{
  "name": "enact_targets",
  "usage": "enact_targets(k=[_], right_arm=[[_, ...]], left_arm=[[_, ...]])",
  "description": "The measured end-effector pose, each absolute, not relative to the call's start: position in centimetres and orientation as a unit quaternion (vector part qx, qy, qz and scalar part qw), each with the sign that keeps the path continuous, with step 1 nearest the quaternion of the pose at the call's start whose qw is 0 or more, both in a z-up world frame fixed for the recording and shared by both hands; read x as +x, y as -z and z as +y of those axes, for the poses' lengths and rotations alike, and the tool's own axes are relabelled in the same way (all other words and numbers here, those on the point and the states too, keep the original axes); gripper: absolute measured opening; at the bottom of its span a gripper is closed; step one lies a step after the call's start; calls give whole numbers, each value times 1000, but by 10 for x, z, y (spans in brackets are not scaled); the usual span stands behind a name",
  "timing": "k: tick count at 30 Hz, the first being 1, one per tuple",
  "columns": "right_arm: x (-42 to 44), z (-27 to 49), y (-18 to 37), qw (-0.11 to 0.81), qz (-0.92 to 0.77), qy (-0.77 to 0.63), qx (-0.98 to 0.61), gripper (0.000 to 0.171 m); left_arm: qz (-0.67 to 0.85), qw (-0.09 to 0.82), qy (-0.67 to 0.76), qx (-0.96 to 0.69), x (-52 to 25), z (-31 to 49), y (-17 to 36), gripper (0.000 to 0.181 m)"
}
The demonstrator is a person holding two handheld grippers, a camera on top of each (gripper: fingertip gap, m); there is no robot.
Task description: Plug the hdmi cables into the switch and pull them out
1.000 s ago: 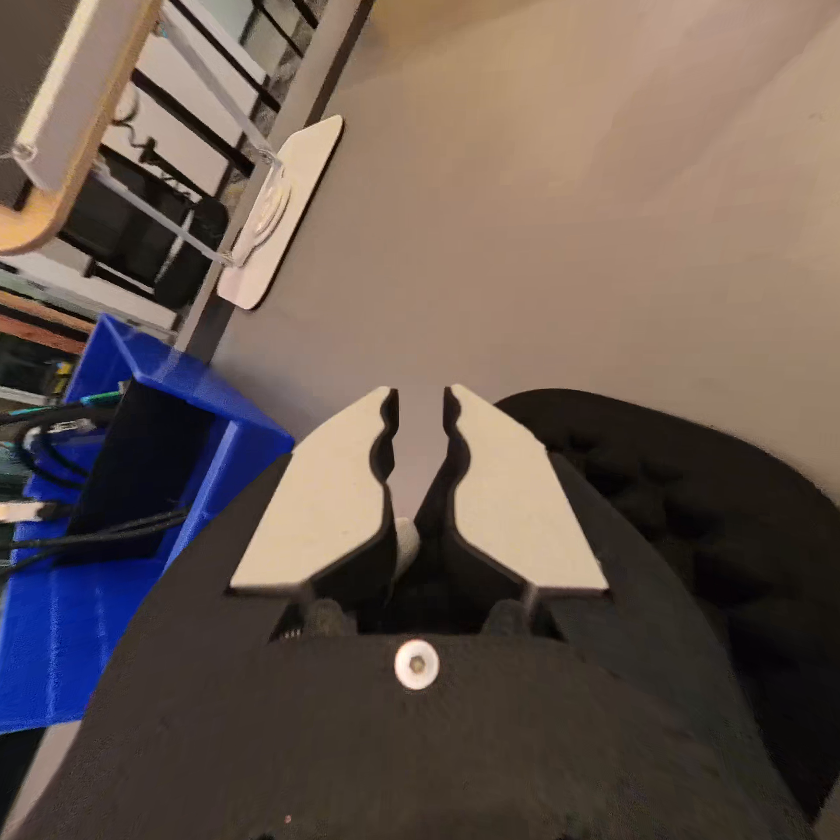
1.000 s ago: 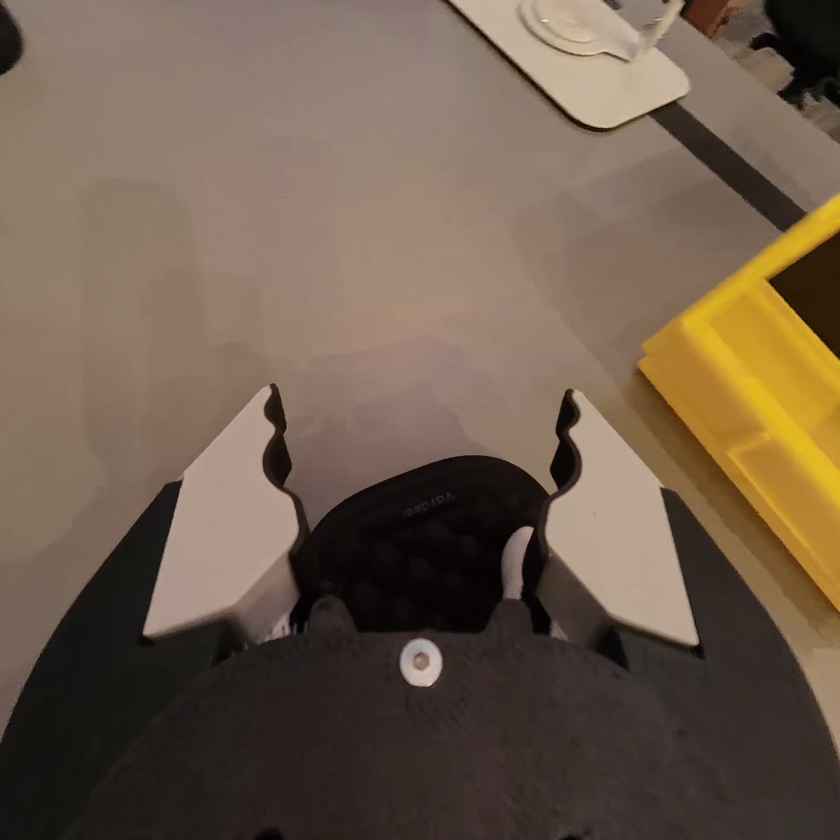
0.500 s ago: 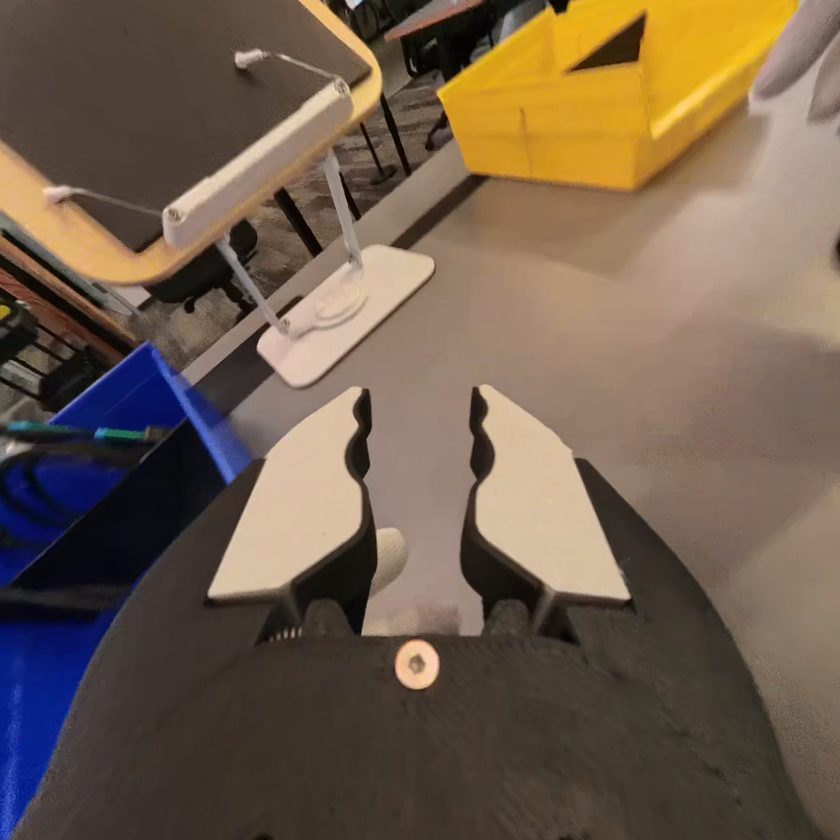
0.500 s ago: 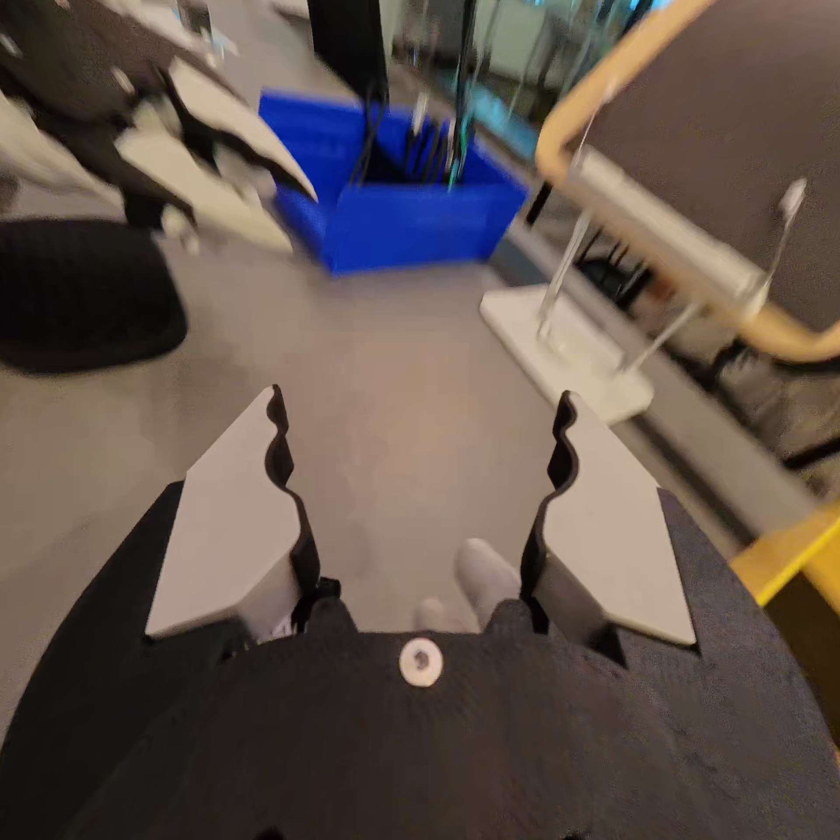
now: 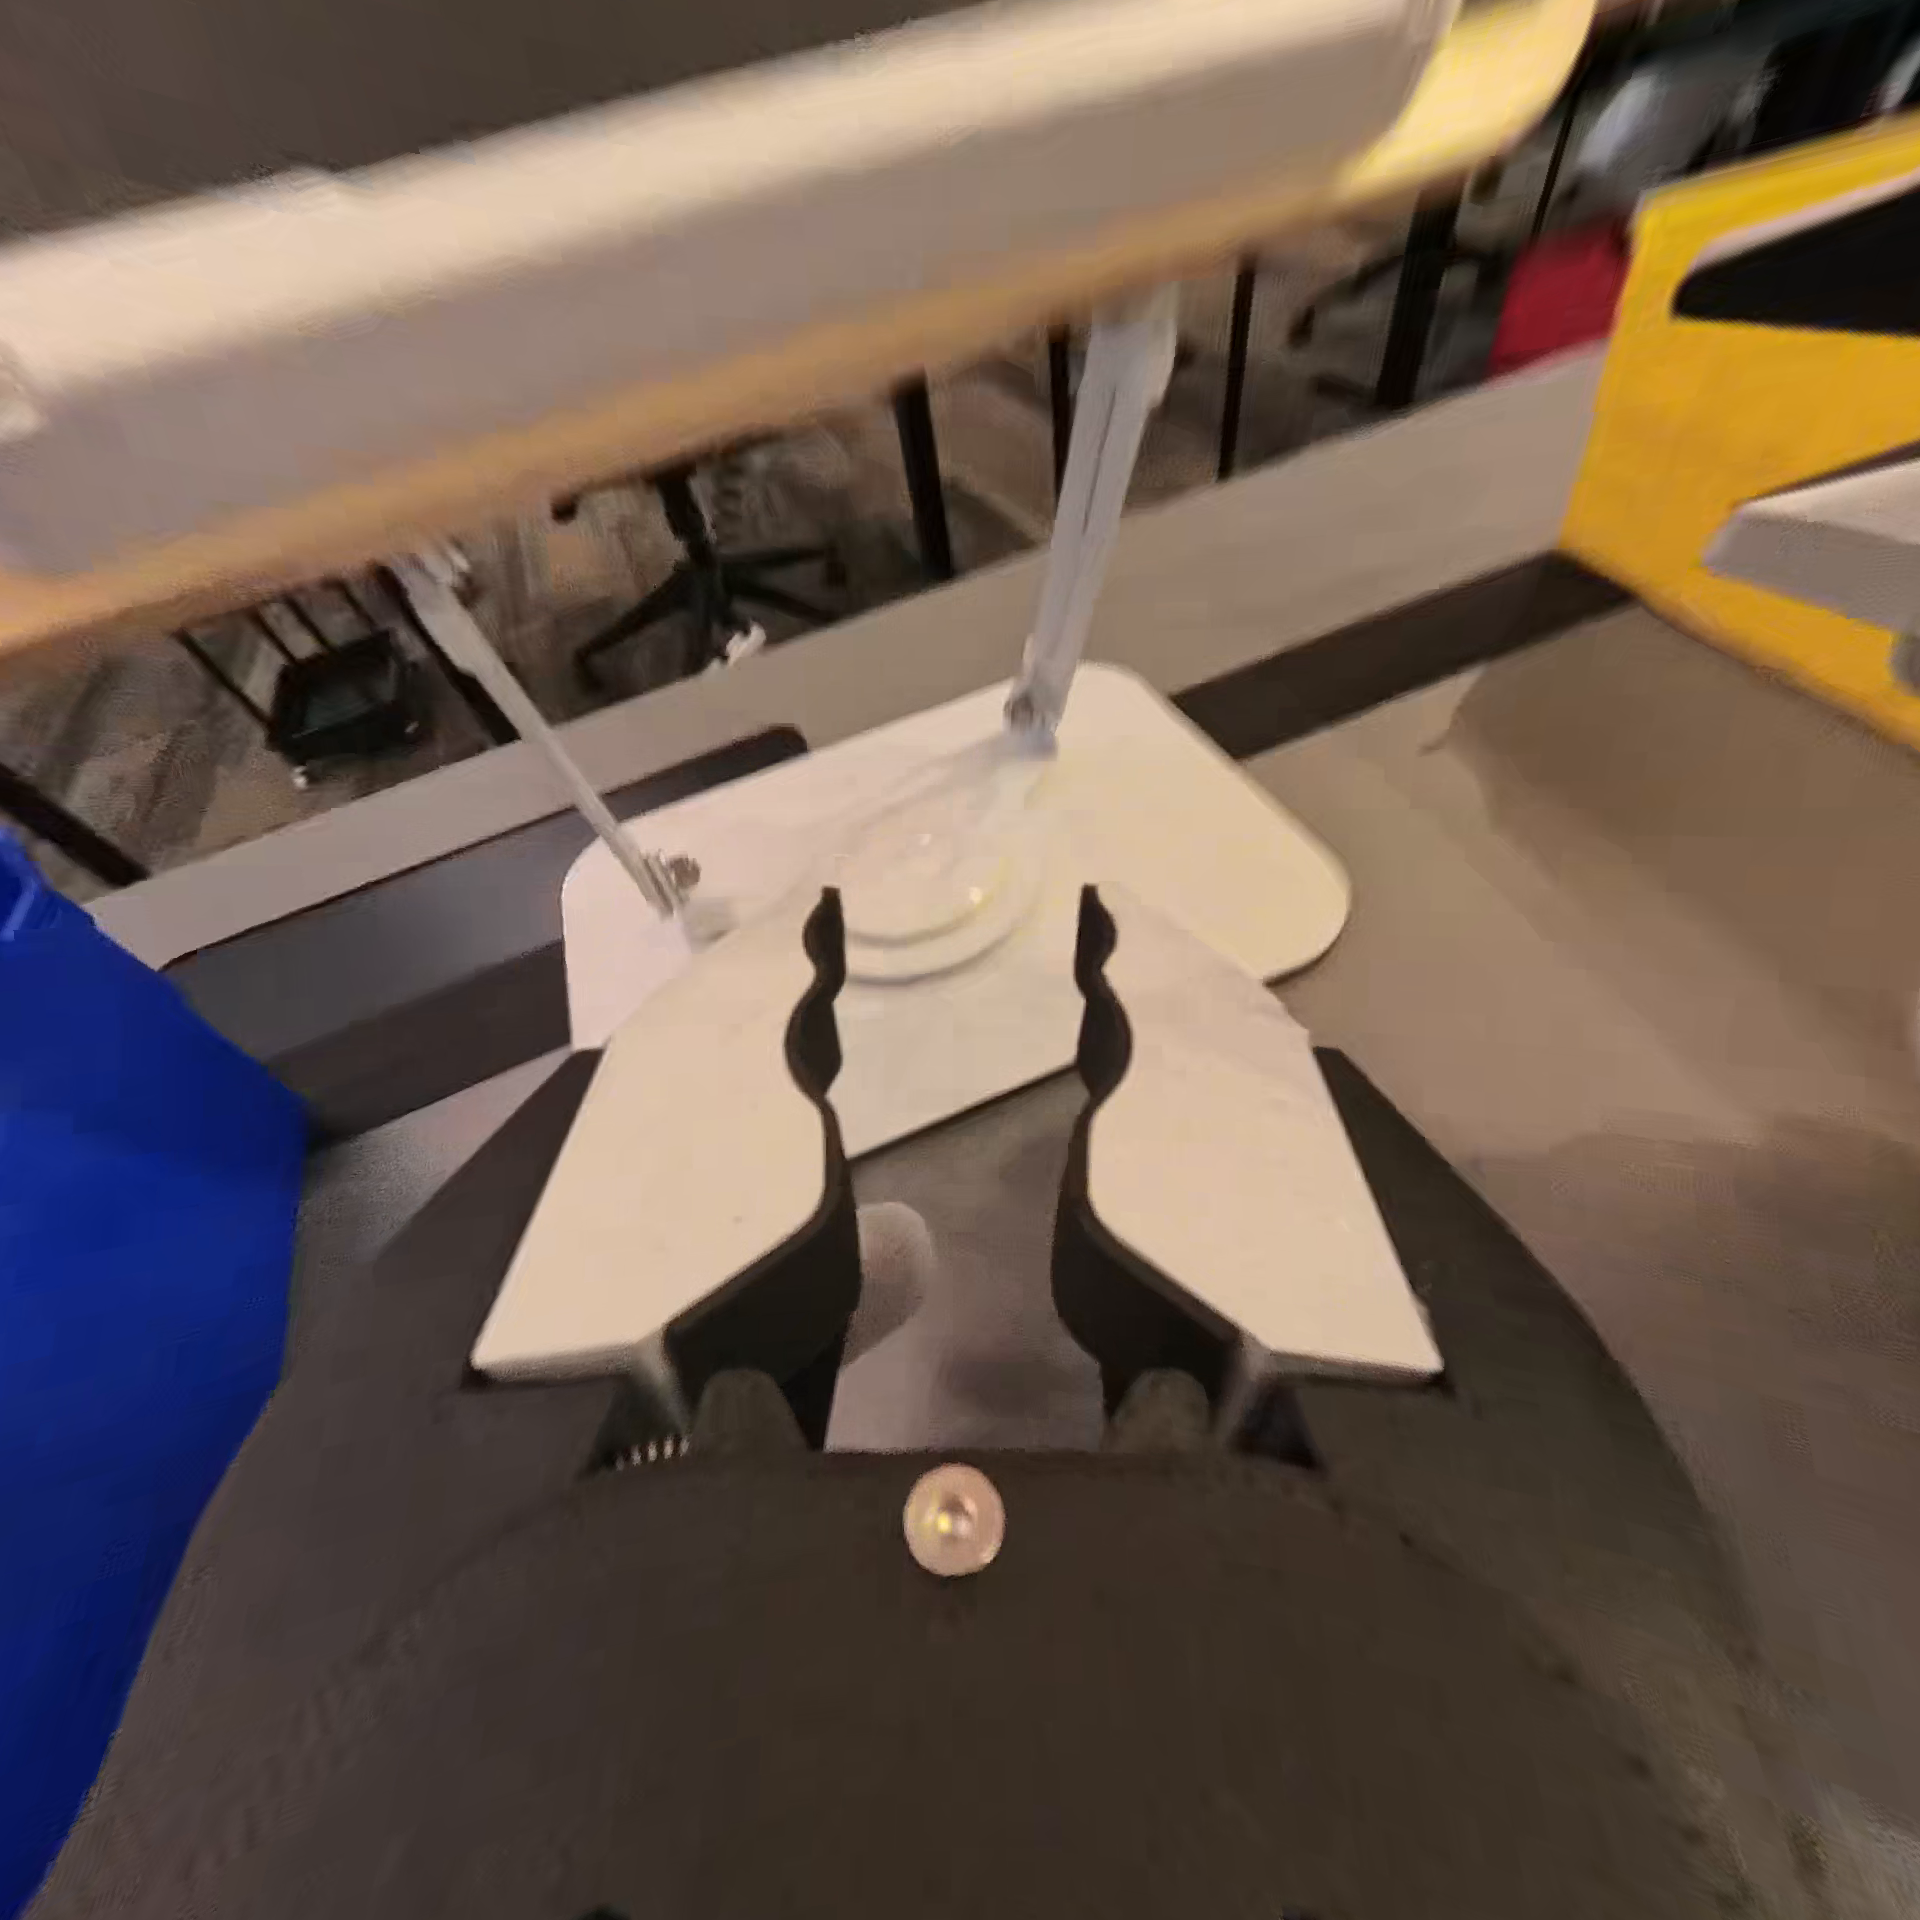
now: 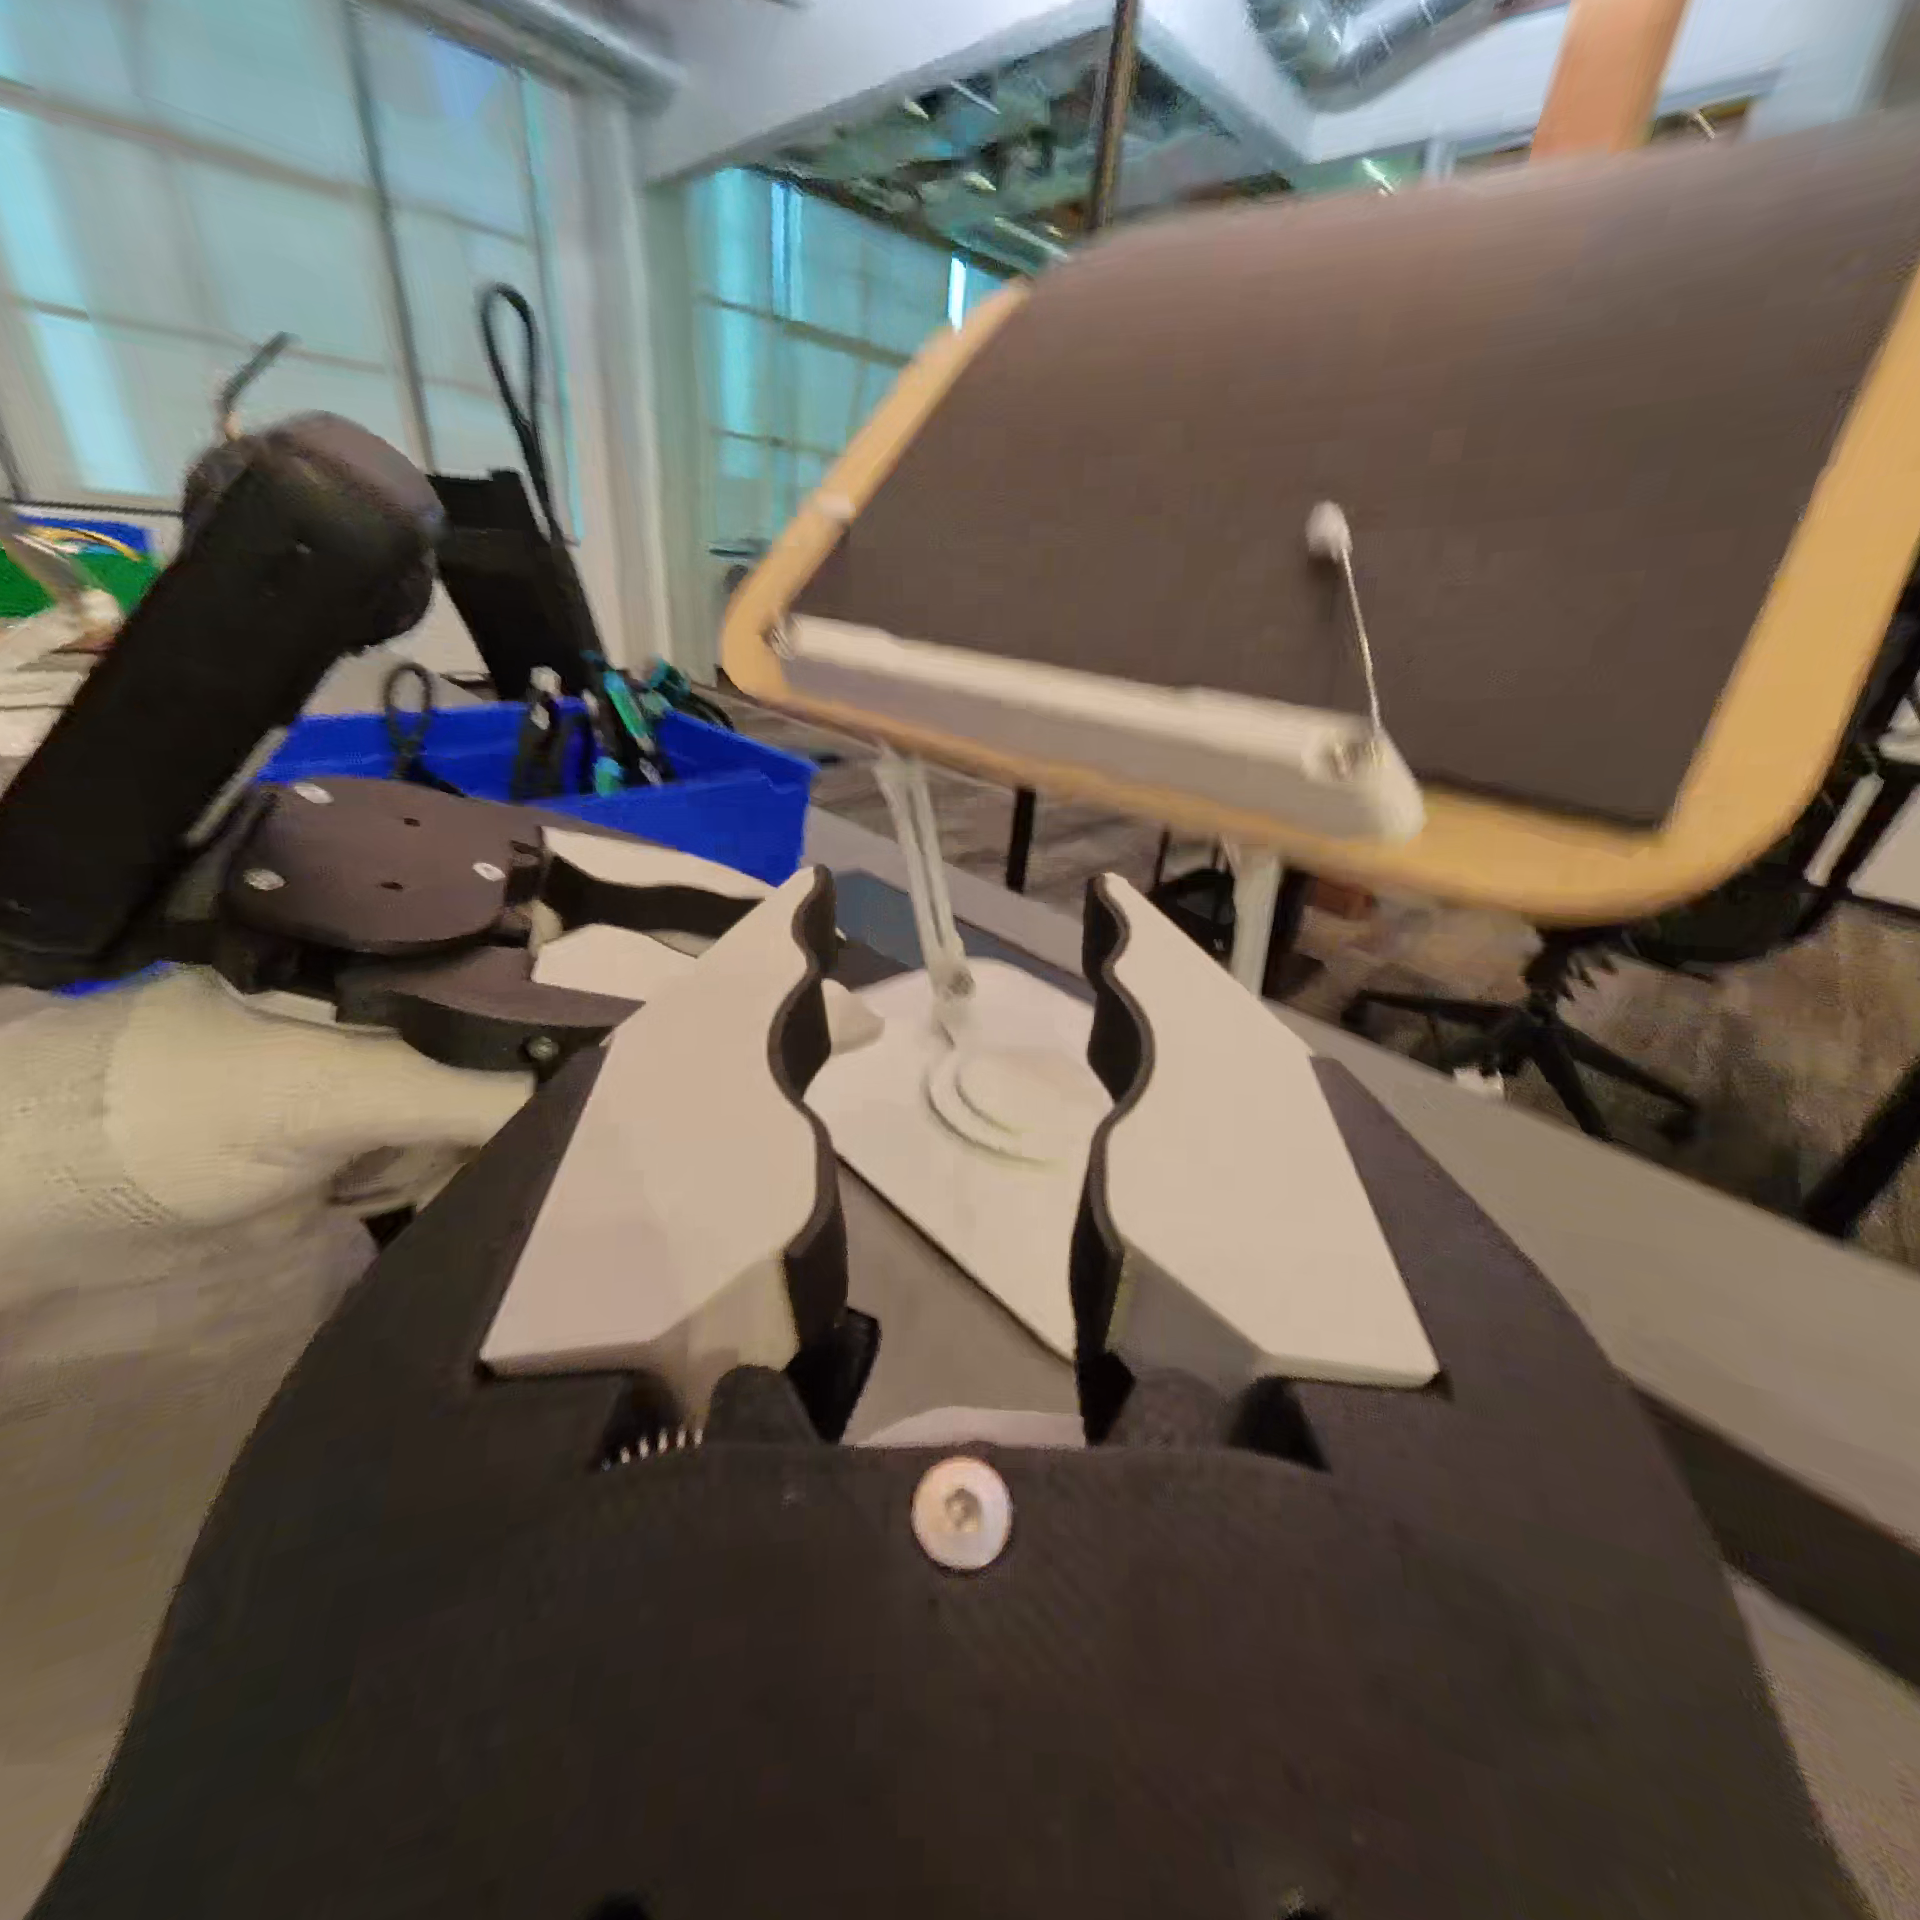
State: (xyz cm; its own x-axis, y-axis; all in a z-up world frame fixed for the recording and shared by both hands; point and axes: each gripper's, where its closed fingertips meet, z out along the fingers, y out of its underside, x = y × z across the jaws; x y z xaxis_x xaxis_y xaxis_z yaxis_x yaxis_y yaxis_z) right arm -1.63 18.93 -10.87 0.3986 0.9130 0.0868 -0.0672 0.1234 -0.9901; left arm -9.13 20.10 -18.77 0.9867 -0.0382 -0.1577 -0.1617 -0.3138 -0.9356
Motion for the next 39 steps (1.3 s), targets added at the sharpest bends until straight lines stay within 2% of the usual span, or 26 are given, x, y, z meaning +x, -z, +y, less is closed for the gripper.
enact_targets(k=[3, 5, 6, 9, 14, 20, 25, 30, 39], right_arm=[[-14, 209, 140, 615, -399, -327, -596, 74], [-9, 222, 146, 619, -400, -283, -614, 87], [-9, 224, 152, 611, -403, -276, -623, 92], [-14, 222, 171, 591, -425, -248, -640, 98], [-26, 209, 174, 594, -462, -211, -624, 97], [-27, 211, 183, 585, -467, -199, -633, 95], [-22, 219, 194, 564, -453, -197, -662, 94], [-19, 224, 212, 532, -454, -182, -691, 99], [-20, 223, 218, 521, -464, -167, -696, 101]], left_arm=[[78, 569, -85, -814, -94, 205, 200, 65], [80, 556, -94, -822, -95, 207, 207, 82], [82, 552, -99, -824, -95, 208, 208, 87], [89, 552, -98, -824, -92, 206, 208, 87], [92, 551, -95, -824, -94, 203, 208, 78], [100, 555, -71, -823, -88, 201, 207, 51], [107, 543, -62, -831, -87, 201, 212, 53], [118, 511, -52, -850, -85, 200, 224, 74], [134, 516, -63, -844, -80, 200, 223, 68]])
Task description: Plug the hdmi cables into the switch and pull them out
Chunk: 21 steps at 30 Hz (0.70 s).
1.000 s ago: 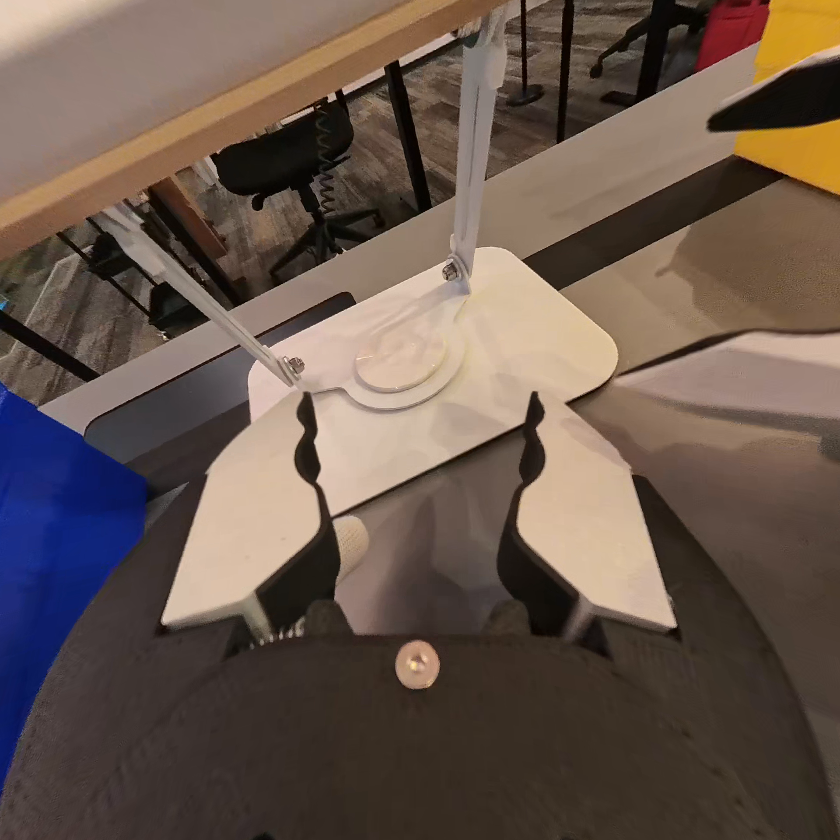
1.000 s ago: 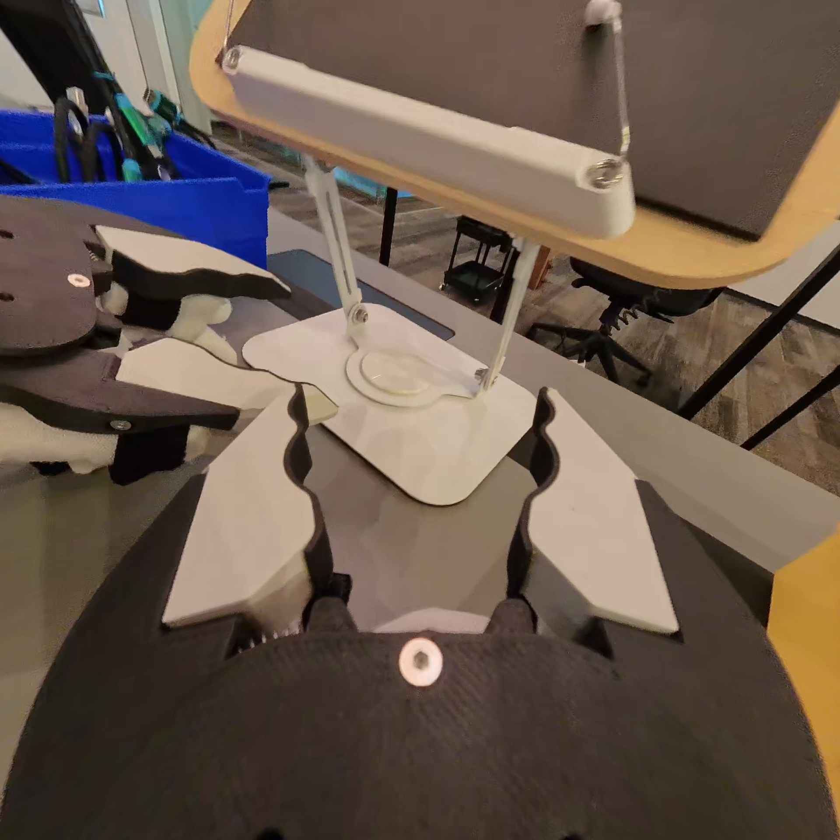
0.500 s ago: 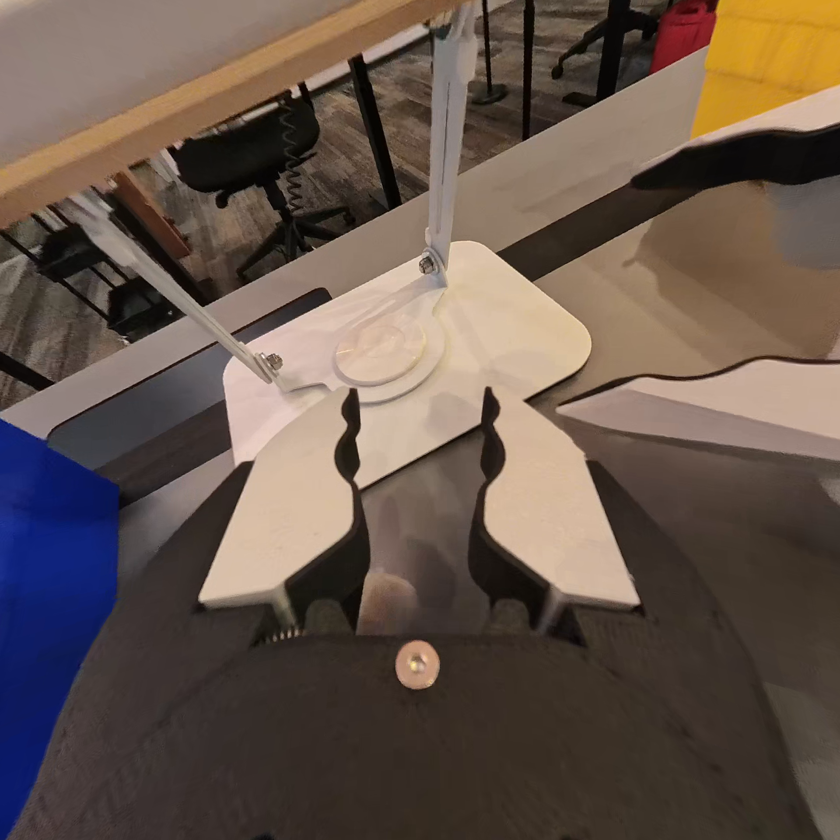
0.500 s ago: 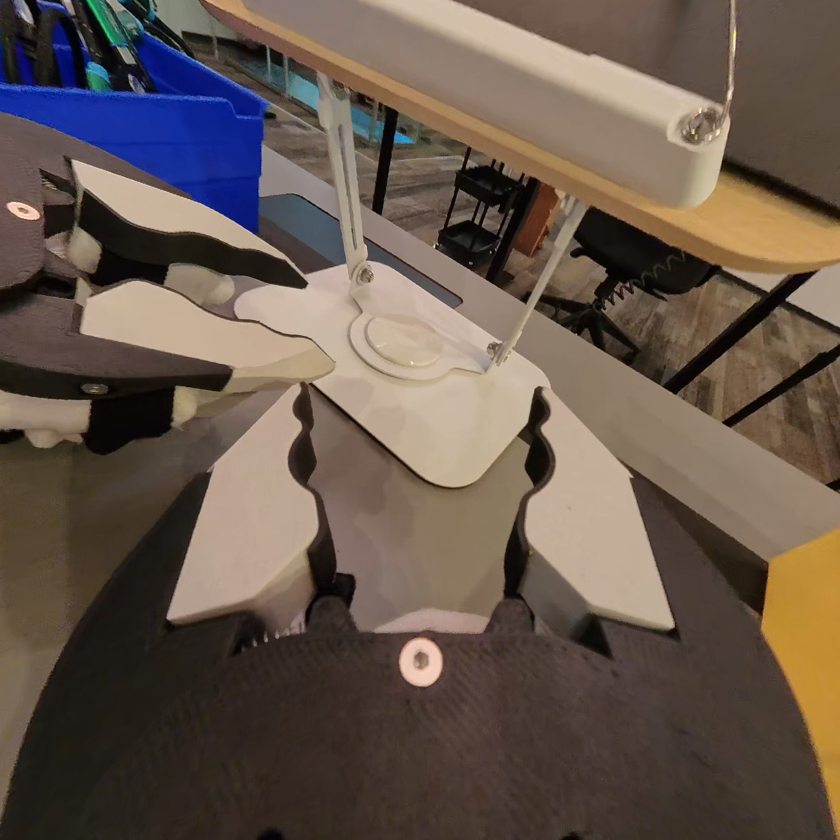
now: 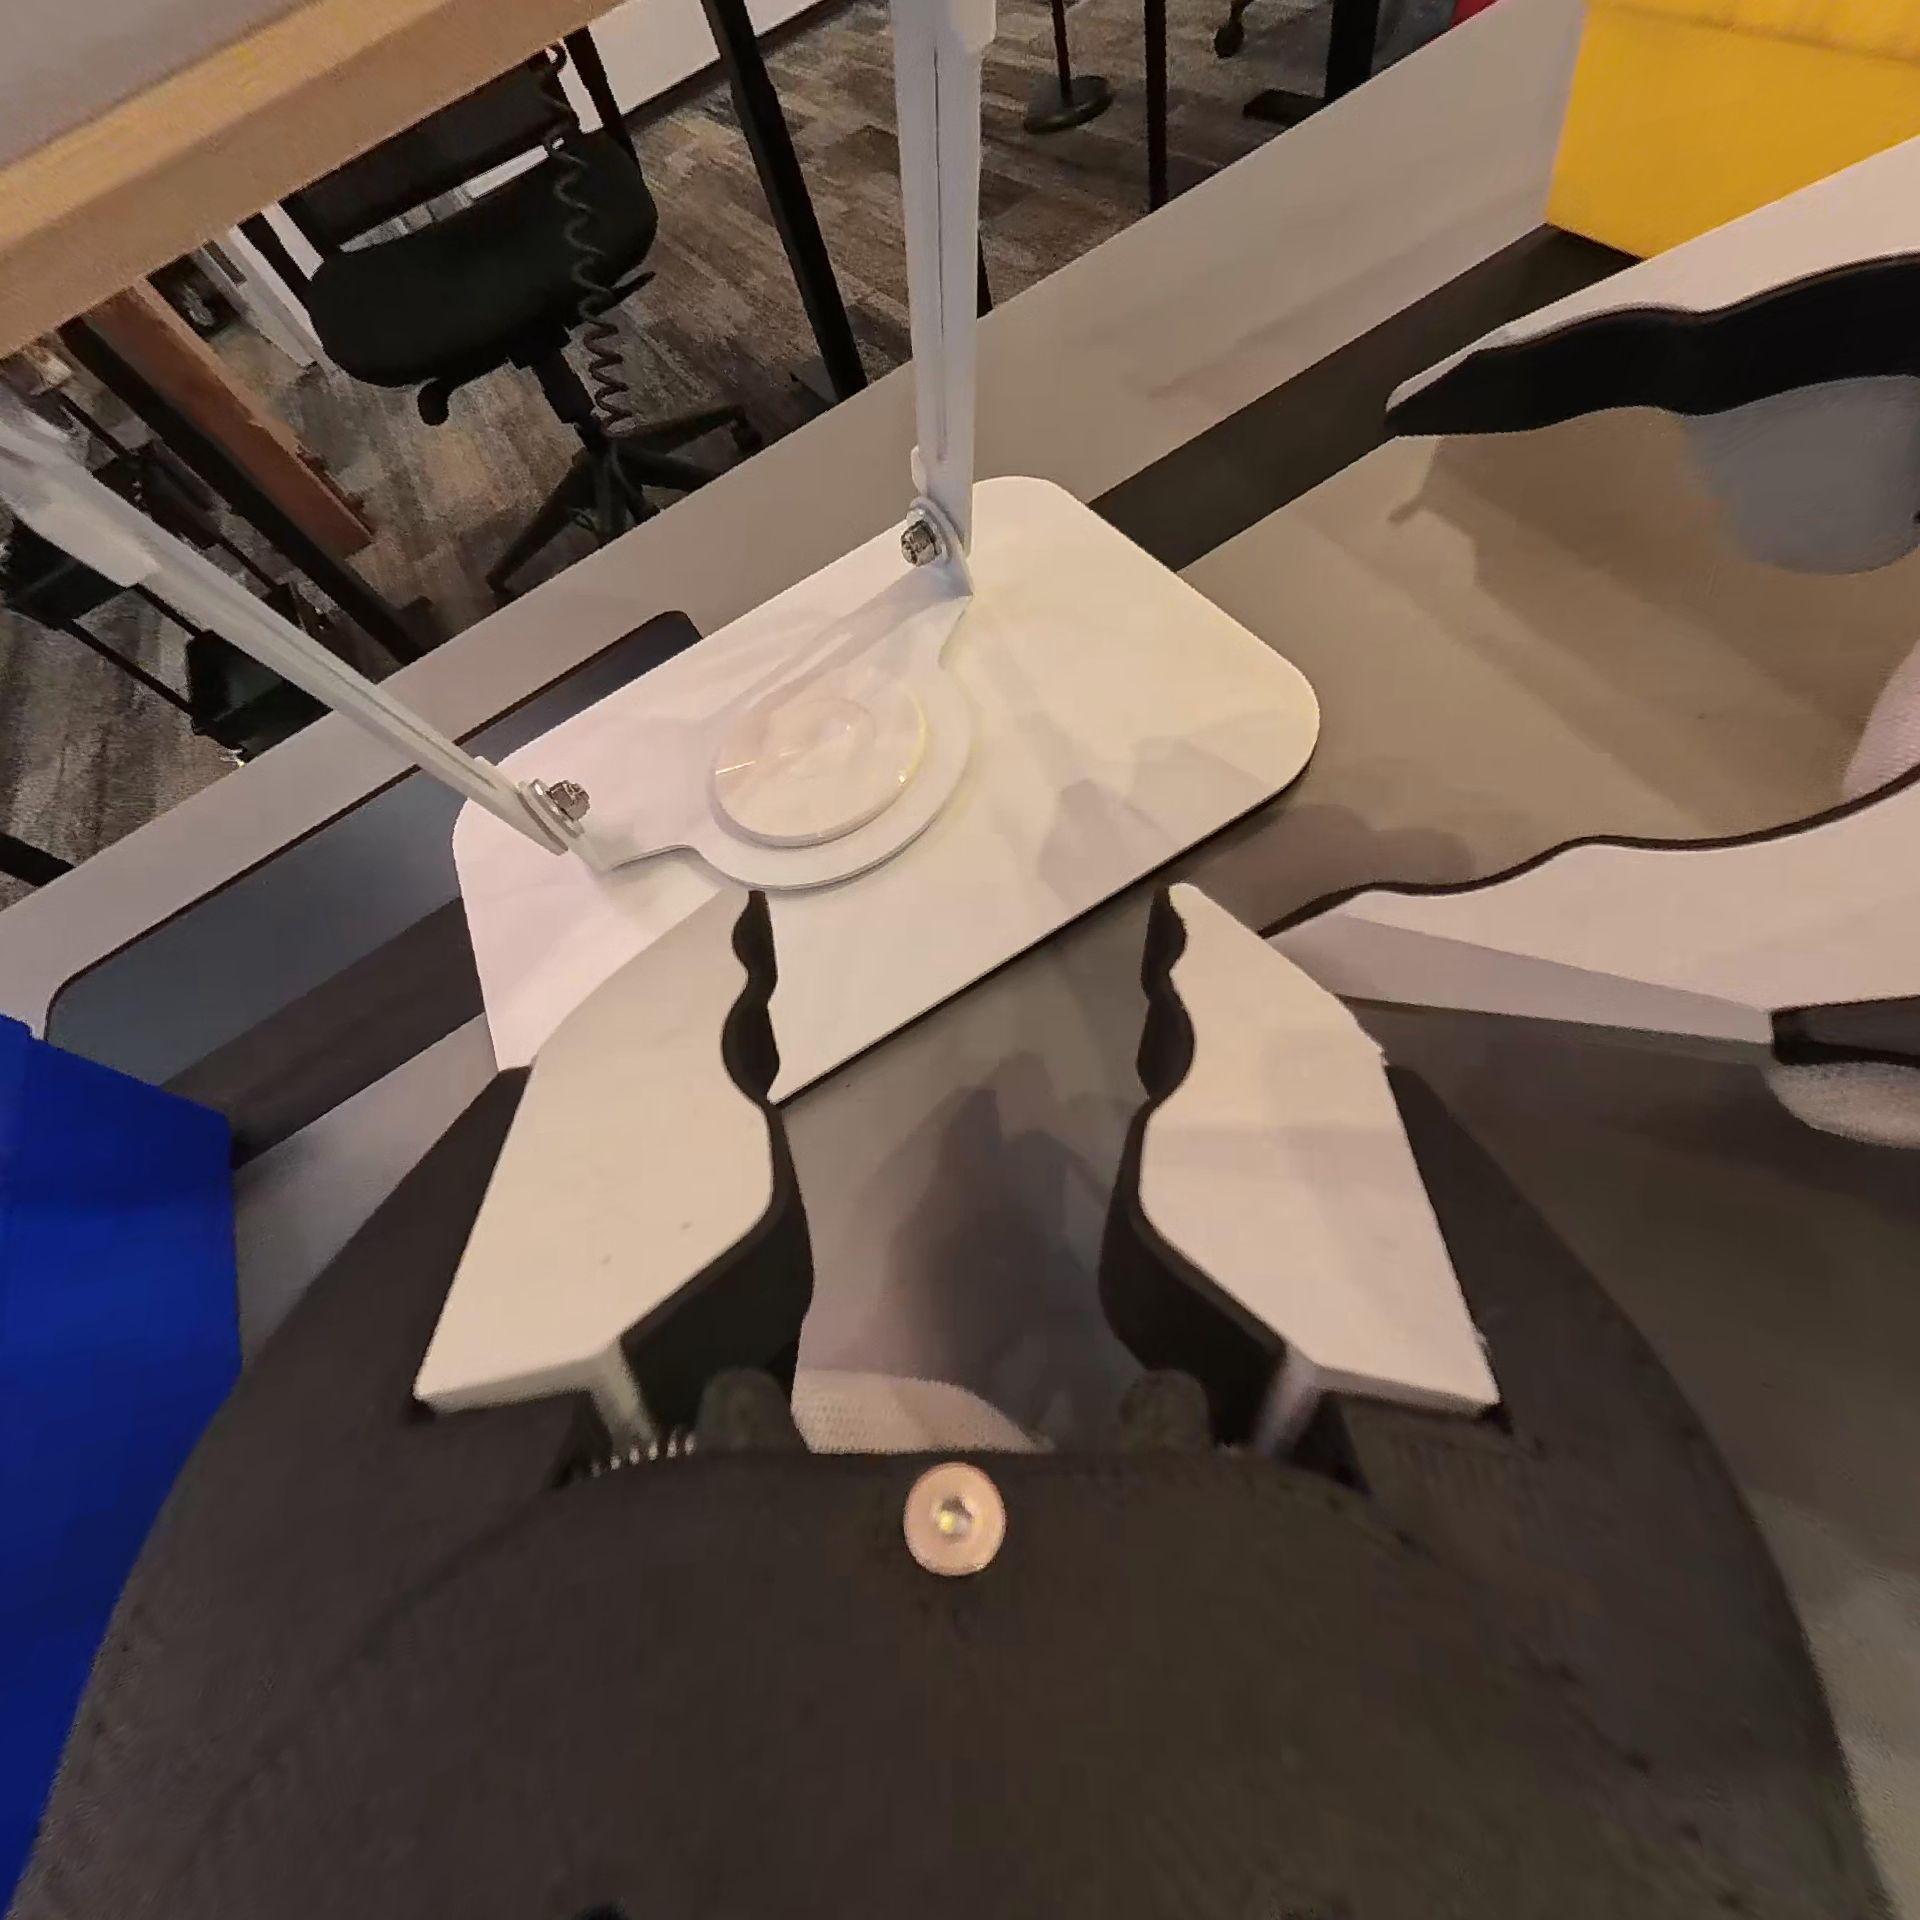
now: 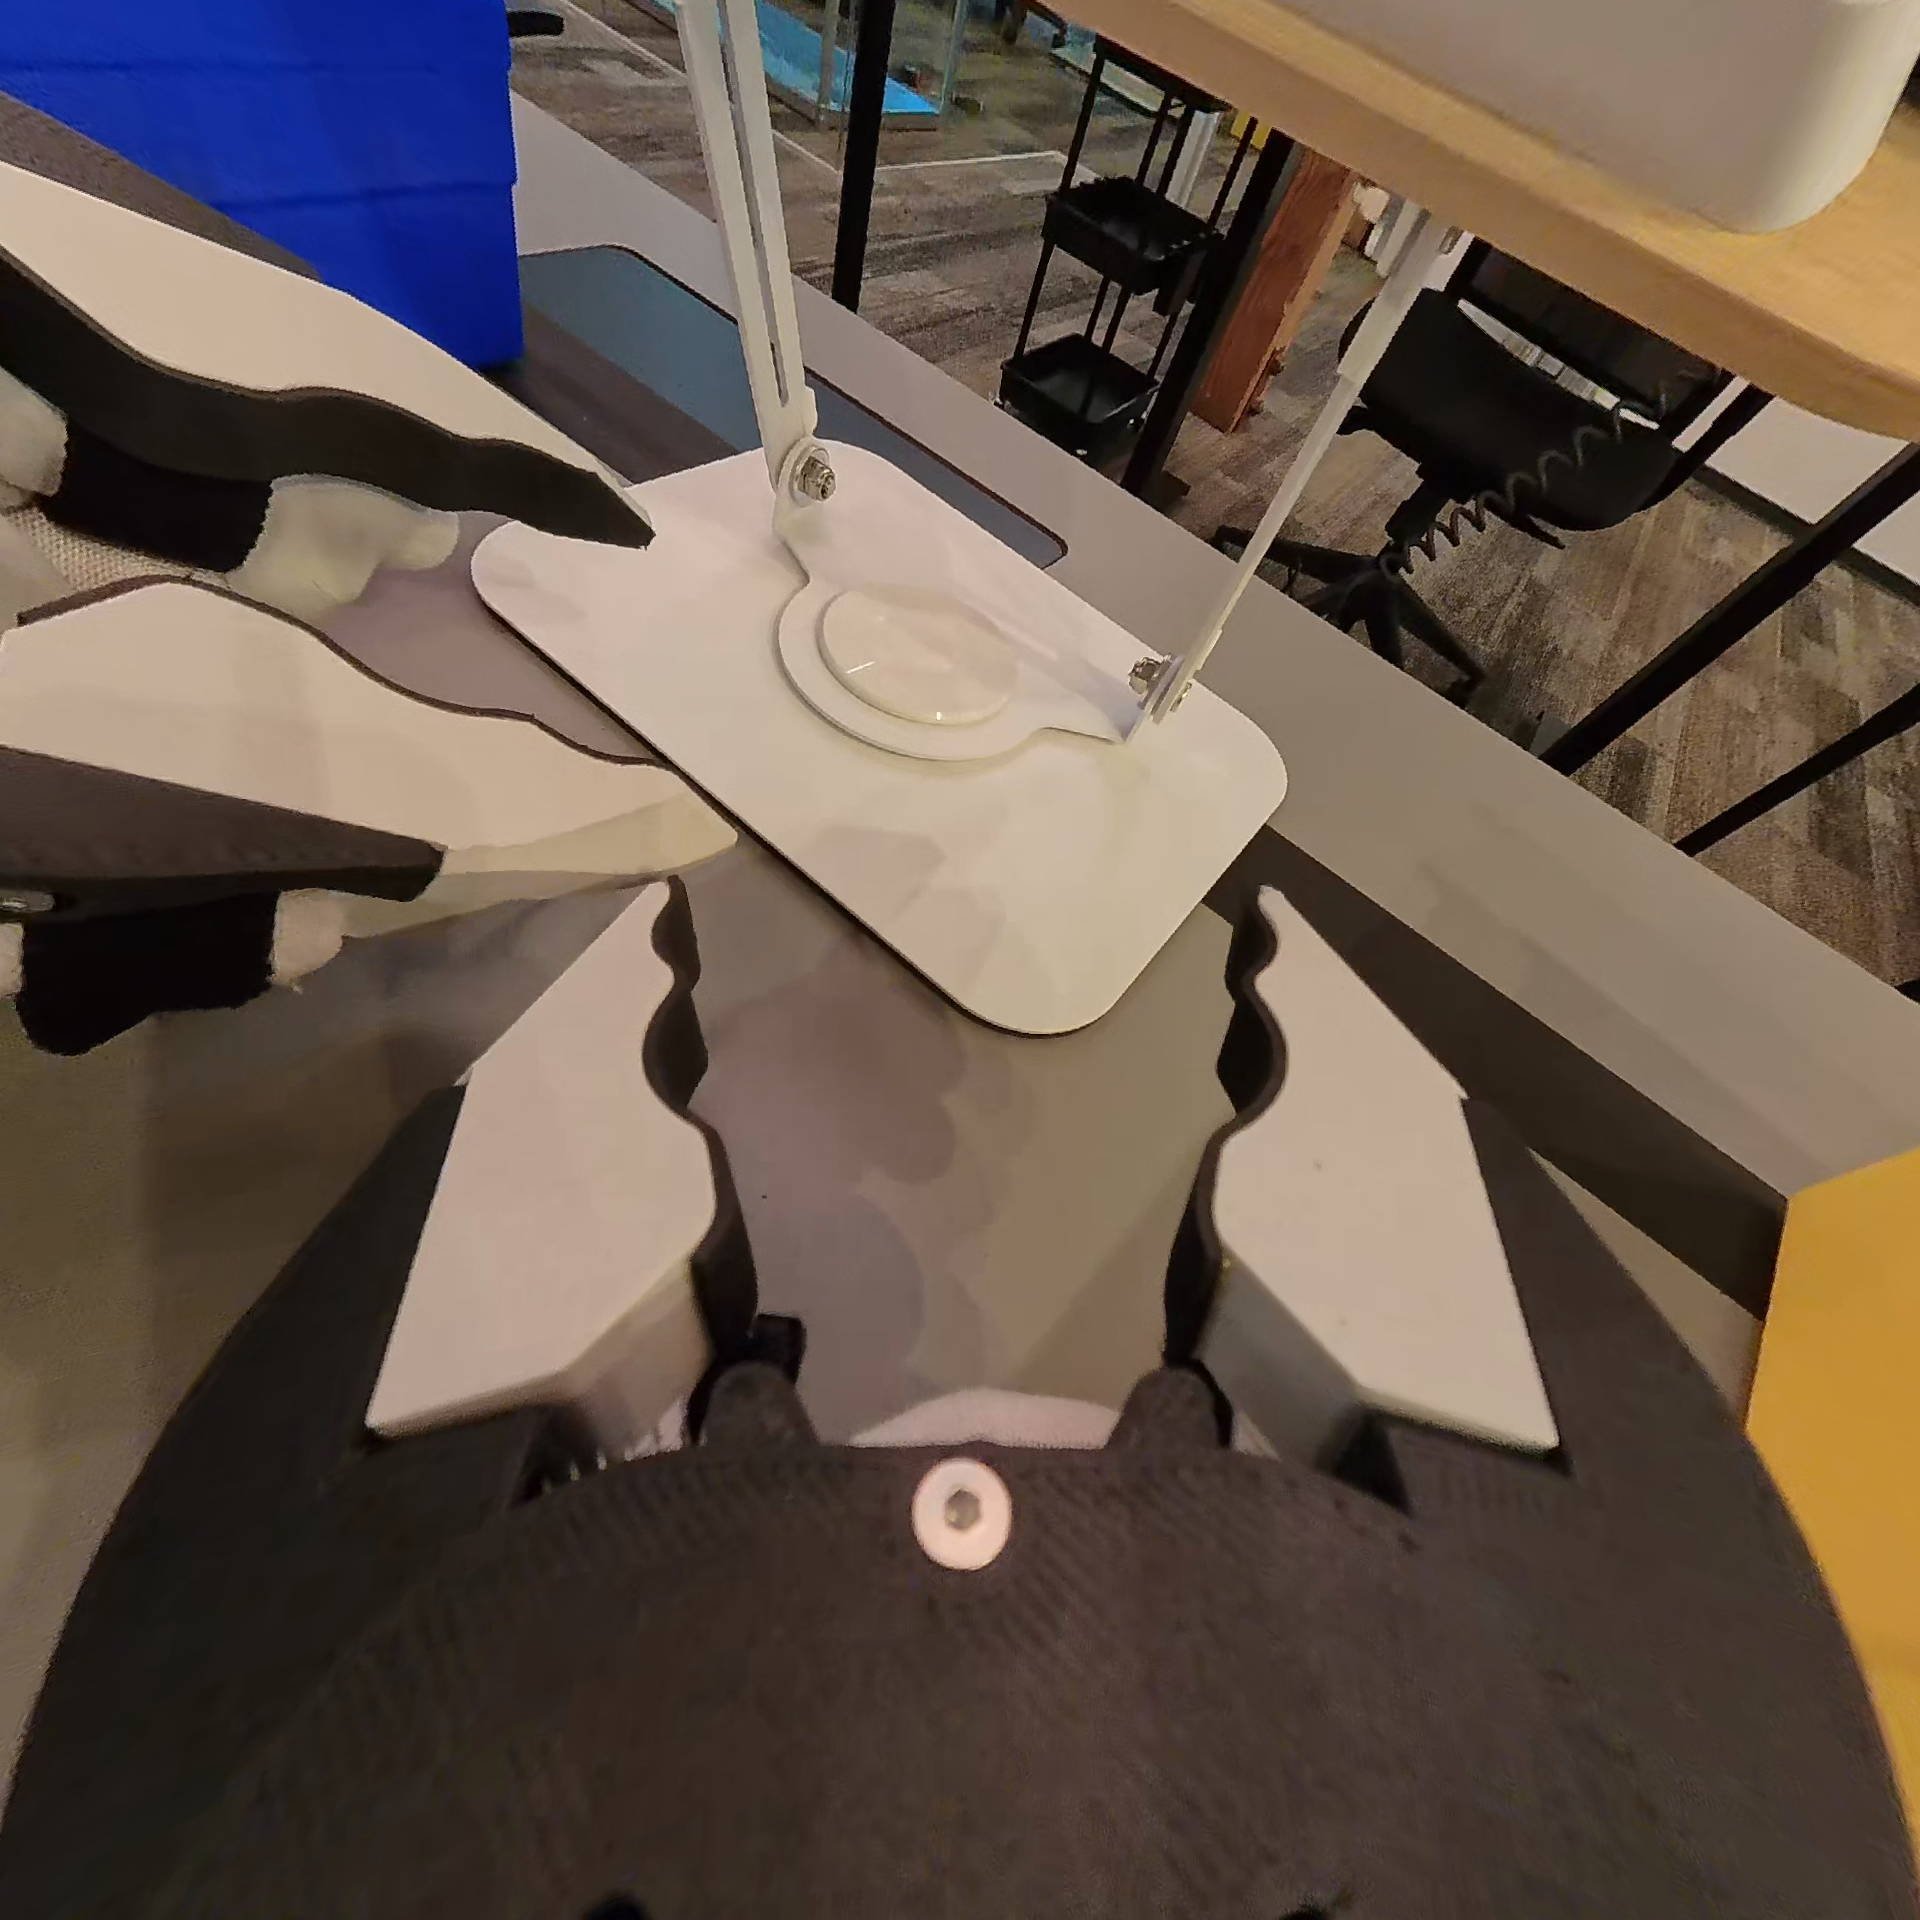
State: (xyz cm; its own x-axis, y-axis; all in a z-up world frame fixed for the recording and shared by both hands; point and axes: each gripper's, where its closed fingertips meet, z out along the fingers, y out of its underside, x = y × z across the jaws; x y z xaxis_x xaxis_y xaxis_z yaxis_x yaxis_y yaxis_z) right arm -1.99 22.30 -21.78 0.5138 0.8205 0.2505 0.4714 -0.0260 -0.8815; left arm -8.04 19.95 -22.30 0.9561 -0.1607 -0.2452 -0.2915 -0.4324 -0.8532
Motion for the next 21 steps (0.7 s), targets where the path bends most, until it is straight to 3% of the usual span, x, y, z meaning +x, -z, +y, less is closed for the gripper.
enact_targets(k=[21], right_arm=[[-23, 217, 211, 531, -449, -197, -691, 96]], left_arm=[[128, 526, -96, -835, -84, 199, 220, 57]])
